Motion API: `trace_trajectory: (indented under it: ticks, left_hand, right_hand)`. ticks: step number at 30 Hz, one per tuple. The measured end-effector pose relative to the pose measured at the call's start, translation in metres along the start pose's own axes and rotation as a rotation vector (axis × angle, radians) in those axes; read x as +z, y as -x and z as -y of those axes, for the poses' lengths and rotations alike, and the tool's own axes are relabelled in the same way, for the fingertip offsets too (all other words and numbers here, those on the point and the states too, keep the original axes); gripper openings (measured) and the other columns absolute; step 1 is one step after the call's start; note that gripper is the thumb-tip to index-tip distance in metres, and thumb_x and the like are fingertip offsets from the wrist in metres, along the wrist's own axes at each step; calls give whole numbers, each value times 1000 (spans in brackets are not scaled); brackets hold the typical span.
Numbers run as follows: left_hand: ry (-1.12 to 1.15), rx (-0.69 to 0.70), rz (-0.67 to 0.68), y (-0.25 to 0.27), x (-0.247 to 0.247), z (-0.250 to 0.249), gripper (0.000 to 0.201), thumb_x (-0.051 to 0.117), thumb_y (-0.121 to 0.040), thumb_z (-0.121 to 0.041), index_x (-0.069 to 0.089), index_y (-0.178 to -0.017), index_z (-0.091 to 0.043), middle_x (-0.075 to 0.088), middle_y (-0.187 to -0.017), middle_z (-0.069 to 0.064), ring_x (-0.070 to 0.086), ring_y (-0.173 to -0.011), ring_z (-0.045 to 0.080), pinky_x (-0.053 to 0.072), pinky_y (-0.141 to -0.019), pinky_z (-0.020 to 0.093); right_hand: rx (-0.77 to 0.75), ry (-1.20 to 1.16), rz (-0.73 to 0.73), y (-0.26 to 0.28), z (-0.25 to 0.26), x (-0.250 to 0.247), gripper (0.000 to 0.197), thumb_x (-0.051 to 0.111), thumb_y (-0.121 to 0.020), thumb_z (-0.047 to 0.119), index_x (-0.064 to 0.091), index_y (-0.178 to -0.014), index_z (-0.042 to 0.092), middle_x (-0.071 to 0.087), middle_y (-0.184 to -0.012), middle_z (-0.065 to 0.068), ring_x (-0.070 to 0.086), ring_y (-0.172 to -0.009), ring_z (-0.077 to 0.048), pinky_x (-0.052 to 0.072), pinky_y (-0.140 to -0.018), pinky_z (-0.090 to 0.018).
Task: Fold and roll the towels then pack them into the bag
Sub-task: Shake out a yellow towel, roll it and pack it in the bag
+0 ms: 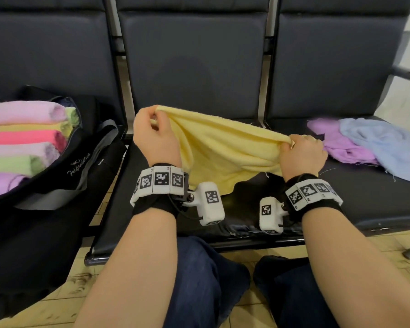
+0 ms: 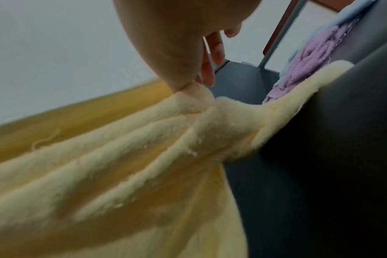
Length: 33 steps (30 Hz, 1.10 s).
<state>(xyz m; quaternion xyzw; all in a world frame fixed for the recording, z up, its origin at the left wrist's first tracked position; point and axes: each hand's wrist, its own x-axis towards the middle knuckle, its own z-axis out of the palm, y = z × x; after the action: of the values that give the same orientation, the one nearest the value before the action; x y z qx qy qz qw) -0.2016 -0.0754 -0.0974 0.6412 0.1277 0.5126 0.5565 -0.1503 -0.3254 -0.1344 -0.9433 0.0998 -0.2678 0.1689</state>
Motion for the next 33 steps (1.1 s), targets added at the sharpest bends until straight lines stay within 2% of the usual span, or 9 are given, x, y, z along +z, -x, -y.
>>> trace_trajectory:
  ticks: [3, 9, 11, 14, 18, 22, 25, 29, 33]
  left_hand:
    - [131, -9, -73, -6, -3, -2, 14, 48, -94, -21, 59, -87, -27, 60, -99, 10, 63, -79, 28, 57, -65, 29]
    - [-34, 9, -140, -7, -4, 2, 18, 49, -95, -10, 62, -103, -1, 52, -101, 4, 50, -82, 1, 38, -76, 7]
    - [-249, -48, 63, -6, -1, 13, 18, 52, -92, -10, 64, -101, 0, 60, -101, 13, 59, -90, 16, 40, -80, 13]
    - [-549, -242, 610, 10, 9, 15, 20, 59, -85, -13, 67, -103, -13, 67, -108, 11, 61, -104, 26, 47, -94, 31]
    - [-426, -298, 980, 33, 21, -8, 23, 71, -82, -22, 64, -104, -18, 67, -95, 3, 69, -83, 17, 56, -76, 28]
    - [-501, -94, 1165, 45, 28, -18, 34, 76, -75, -37, 64, -105, -26, 58, -85, -9, 58, -82, 9, 46, -72, 22]
    - [-435, -113, 1114, 44, 27, -17, 16, 68, -85, -36, 62, -79, -22, 58, -74, -4, 63, -73, 15, 47, -61, 20]
    - [-415, -87, 933, 35, 23, -12, 13, 61, -90, -32, 65, -93, -20, 61, -89, 0, 63, -86, 20, 50, -76, 30]
    - [-336, -17, 772, 32, 21, -11, 15, 60, -91, -27, 66, -98, -16, 56, -98, -2, 61, -90, 23, 51, -88, 43]
  right_hand:
    - [39, -48, -58, -4, -2, -7, 29, 45, -95, 18, 65, -114, 8, 59, -112, -19, 48, -109, -38, 35, -90, -43]
    - [-8, -476, -300, -11, -4, -21, 19, 49, -89, 9, 64, -100, 4, 61, -95, -12, 54, -93, -30, 36, -80, -33]
    - [-104, -457, 99, -9, -1, -18, 14, 50, -88, 5, 63, -90, -1, 60, -81, -13, 54, -79, -27, 33, -68, -27]
    - [-213, -337, 607, 2, 7, -14, 10, 59, -87, 9, 68, -87, 5, 66, -83, -9, 61, -83, -23, 42, -69, -27]
    - [-225, -552, 599, 11, 24, -20, 10, 66, -84, 17, 67, -78, 9, 59, -68, -1, 54, -67, -13, 43, -63, -28]
    - [-267, -745, 530, 19, 38, -26, 23, 67, -83, 18, 59, -64, 8, 46, -58, 2, 43, -58, -9, 37, -59, -28]
    - [-340, -767, 492, 21, 41, -27, 23, 68, -84, 23, 61, -68, 9, 49, -62, 3, 46, -62, -10, 40, -64, -31]
    - [-354, -556, 339, 19, 32, -18, 9, 67, -85, 34, 63, -77, 33, 62, -71, 11, 59, -75, -10, 46, -89, -45]
    - [-257, -428, 192, 15, 22, -16, 9, 62, -89, 34, 65, -84, 27, 62, -72, 7, 59, -79, -16, 41, -95, -44]
